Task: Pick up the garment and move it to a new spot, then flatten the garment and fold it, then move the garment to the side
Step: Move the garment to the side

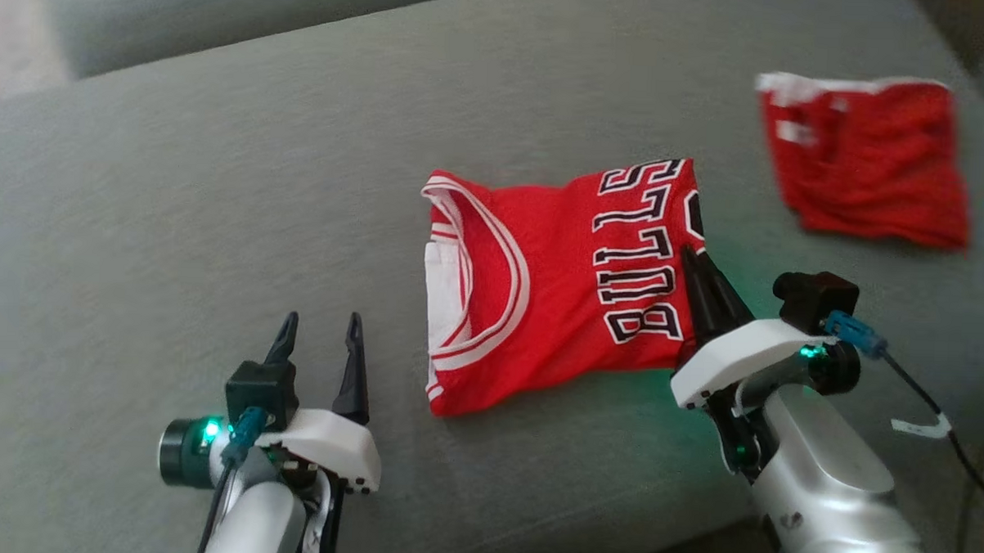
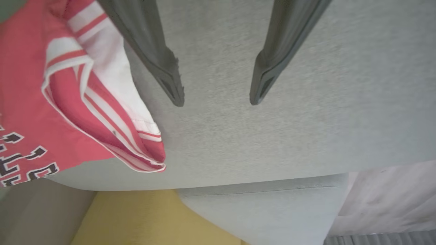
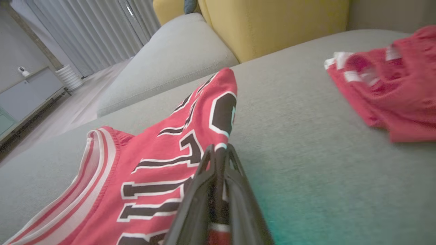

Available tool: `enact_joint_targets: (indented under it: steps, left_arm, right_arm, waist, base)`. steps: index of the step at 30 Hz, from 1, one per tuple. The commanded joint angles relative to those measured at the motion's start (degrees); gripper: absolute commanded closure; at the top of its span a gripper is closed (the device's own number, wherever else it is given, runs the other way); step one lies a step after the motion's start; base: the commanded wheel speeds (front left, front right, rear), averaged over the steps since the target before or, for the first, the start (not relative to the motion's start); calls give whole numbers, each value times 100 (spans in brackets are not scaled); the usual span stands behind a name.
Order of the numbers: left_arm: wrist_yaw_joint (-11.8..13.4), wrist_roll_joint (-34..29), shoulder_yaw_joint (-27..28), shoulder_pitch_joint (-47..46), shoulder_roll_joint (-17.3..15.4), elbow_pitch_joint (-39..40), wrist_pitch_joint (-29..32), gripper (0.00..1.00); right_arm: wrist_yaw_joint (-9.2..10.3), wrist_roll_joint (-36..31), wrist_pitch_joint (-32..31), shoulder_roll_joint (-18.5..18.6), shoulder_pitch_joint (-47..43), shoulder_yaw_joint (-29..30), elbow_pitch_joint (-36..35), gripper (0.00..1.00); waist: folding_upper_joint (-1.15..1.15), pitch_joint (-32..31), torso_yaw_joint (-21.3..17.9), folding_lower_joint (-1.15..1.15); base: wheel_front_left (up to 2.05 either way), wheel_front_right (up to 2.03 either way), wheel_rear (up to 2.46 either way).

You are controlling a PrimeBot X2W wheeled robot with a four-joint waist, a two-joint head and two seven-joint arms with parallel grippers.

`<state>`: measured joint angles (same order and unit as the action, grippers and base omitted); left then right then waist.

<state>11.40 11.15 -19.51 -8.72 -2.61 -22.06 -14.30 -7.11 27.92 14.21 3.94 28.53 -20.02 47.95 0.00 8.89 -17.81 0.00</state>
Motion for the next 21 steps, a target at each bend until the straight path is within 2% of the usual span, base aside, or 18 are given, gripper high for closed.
enact_joint_targets:
  steps: [1, 5, 8, 13, 17, 21]
  left_arm:
    - [-24, -61, 201, -235, -27, 150, -70, 0]
    - [-87, -85, 219, -288, -27, 125, -70, 0]
    - [-158, -101, 120, -397, -27, 83, -70, 0]
    - [-213, -177, -3, -548, -27, -33, -70, 0]
    - [-198, -221, 9, -512, -27, -41, -70, 0]
    - [-211, -288, -29, -566, -27, -37, -70, 0]
  right_arm:
    - [-37, 62, 78, -60, -18, -110, -231, 100]
    - [-37, 107, 78, -48, -102, -153, -404, 100]
    - [-37, 119, 78, 28, -176, -87, -543, 100]
    - [-37, -1, 78, 169, -139, -11, -732, 100]
    - [-37, -220, 46, 295, 272, -87, -724, 100]
    - [-37, -453, 37, 483, 867, -22, -573, 100]
  waist:
    - [0, -8, -785, 0]
    - [0, 49, -1256, 0]
    - [0, 152, -1356, 0]
    - [0, 292, -1378, 0]
    - [0, 378, -1353, 0]
    - [0, 541, -1045, 0]
  base:
    - [0, 0, 0]
    - [0, 0, 0]
    - [0, 0, 0]
    - [0, 0, 0]
    - [0, 0, 0]
    - [0, 0, 0]
